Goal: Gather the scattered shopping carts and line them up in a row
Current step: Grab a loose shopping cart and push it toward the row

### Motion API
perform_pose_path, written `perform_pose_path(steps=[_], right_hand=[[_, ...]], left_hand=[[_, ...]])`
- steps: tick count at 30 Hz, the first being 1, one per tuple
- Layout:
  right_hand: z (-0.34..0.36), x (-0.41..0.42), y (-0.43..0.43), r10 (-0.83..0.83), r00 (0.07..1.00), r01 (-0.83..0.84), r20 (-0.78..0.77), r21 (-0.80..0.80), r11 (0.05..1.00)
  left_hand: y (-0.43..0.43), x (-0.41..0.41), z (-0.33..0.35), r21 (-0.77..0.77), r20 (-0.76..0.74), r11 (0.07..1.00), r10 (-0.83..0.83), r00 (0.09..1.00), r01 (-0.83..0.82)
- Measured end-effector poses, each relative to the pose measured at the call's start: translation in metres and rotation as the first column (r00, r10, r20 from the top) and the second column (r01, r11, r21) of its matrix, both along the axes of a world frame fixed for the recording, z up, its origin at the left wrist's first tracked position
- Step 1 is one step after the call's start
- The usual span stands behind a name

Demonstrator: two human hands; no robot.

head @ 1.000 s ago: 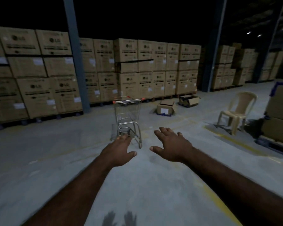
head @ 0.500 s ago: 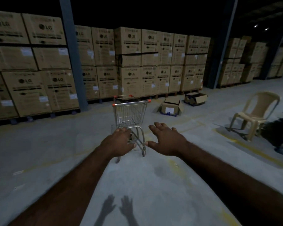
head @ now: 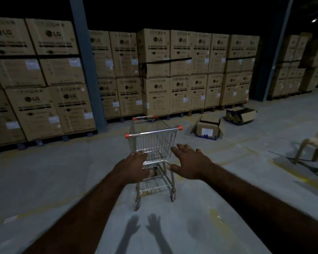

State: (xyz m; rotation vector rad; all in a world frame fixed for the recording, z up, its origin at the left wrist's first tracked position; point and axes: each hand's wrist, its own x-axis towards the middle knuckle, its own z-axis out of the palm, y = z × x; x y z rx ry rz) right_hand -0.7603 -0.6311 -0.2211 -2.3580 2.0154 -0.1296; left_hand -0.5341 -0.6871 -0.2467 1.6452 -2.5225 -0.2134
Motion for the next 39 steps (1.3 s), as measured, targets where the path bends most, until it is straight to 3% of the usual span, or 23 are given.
perform_pose_path(steps=[15, 22, 27, 31, 33, 36, 39], right_hand=[[-0.030, -0.059, -0.341, 0.093, 0.996, -0.093, 0.013, 0.013, 0.996], [-0.080, -0.067, -0.497, 0.085, 0.996, -0.081, -0.019, 0.155, 0.985], [-0.104, -0.068, -0.587, 0.103, 0.995, -0.099, -0.015, 0.189, 0.977], [-0.136, -0.067, -0.641, 0.100, 0.995, -0.091, -0.020, 0.280, 0.956], [-0.156, -0.072, -0.655, 0.150, 0.988, -0.132, -0.044, 0.280, 0.951], [-0.181, -0.083, -0.671, 0.203, 0.978, -0.189, -0.043, 0.224, 0.956], [-0.182, -0.088, -0.695, 0.225, 0.974, -0.210, 0.010, 0.401, 0.892]], left_hand=[[-0.336, -0.031, -0.045, 0.024, 0.083, 0.996, 0.082, 0.993, -0.085], [-0.493, -0.035, -0.092, 0.102, 0.095, 0.986, 0.122, 0.988, -0.132], [-0.546, -0.037, -0.109, 0.228, 0.071, 0.960, 0.153, 0.986, -0.165], [-0.572, -0.041, -0.138, 0.133, 0.106, 0.962, 0.223, 0.969, -0.236], [-0.576, -0.047, -0.139, 0.106, 0.055, 0.948, 0.296, 0.954, -0.300], [-0.584, -0.056, -0.138, 0.174, 0.067, 0.898, 0.399, 0.915, -0.404], [-0.585, -0.065, -0.139, 0.200, 0.093, 0.842, 0.493, 0.865, -0.501]])
